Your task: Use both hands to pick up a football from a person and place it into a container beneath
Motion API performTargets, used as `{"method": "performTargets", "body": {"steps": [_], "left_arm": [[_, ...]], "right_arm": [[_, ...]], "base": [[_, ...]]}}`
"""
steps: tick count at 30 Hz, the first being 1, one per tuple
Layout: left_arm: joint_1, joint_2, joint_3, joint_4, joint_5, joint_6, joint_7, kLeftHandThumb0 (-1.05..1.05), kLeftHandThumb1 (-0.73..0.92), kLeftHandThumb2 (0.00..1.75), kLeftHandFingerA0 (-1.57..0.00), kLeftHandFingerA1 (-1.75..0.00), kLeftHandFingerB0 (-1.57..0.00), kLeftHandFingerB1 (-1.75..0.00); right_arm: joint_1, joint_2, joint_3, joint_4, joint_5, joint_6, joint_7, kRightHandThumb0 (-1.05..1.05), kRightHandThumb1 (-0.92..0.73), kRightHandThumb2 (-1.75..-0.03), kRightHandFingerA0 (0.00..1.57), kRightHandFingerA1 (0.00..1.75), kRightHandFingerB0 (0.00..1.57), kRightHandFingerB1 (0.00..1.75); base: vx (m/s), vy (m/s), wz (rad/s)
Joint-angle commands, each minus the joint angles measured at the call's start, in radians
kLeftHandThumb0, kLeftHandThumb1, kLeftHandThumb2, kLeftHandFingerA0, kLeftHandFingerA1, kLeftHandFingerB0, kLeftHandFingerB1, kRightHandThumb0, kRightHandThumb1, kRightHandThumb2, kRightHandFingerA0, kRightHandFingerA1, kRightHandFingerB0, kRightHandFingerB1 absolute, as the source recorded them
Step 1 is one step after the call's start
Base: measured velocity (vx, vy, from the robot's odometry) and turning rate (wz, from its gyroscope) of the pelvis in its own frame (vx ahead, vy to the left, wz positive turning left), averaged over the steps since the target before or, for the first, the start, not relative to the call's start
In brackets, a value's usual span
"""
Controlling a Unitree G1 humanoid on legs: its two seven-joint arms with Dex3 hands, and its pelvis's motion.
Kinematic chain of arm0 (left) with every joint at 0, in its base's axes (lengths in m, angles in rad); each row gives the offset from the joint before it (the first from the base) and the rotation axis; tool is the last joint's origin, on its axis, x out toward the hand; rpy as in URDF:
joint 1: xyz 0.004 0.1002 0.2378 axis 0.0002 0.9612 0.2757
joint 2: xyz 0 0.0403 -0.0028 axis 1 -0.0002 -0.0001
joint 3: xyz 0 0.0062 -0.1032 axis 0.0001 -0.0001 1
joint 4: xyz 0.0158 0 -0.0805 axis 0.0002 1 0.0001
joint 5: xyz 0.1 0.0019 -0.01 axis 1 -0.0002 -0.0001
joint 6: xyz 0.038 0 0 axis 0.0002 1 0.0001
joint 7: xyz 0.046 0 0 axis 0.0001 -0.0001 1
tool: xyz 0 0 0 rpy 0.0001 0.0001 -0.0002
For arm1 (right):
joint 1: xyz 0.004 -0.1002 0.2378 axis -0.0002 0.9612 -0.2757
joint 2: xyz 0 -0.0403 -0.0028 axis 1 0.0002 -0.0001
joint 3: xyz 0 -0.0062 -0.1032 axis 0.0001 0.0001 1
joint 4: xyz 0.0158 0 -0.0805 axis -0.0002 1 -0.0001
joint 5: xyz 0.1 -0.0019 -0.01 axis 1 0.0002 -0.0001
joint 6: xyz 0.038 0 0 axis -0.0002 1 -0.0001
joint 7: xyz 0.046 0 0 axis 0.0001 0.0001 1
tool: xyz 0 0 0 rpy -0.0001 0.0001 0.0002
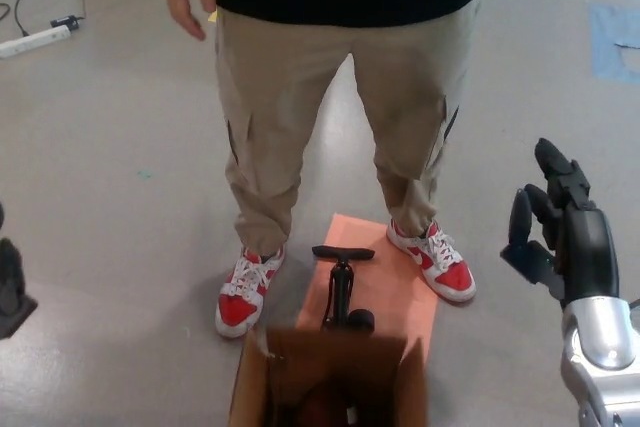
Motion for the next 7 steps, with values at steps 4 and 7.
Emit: {"method": "performTargets", "body": {"steps": [4, 7], "left_arm": [[-0.082, 0.071, -0.004, 0.136, 0.015, -0.052, -0.016, -0.8, 0.81, 1.11, 0.0, -0.17, 0.0, -0.12], [-0.087, 0.075, -0.015, 0.155, 0.024, -0.06, -0.02, -0.83, 0.82, 1.1, 0.0, -0.17, 0.0, -0.1]], "right_arm": [[-0.05, -0.038, -0.001, 0.064, -0.023, -0.062, -0.016, -0.69, -0.92, -0.76, 0.1, 0.29, 0.06, 0.22], [-0.059, -0.048, 0.001, 0.094, -0.028, -0.063, -0.01, -0.66, -0.92, -0.73, 0.11, 0.28, 0.09, 0.23]], "base": [[0.0, 0.0, 0.0], [0.0, 0.0, 0.0]]}}
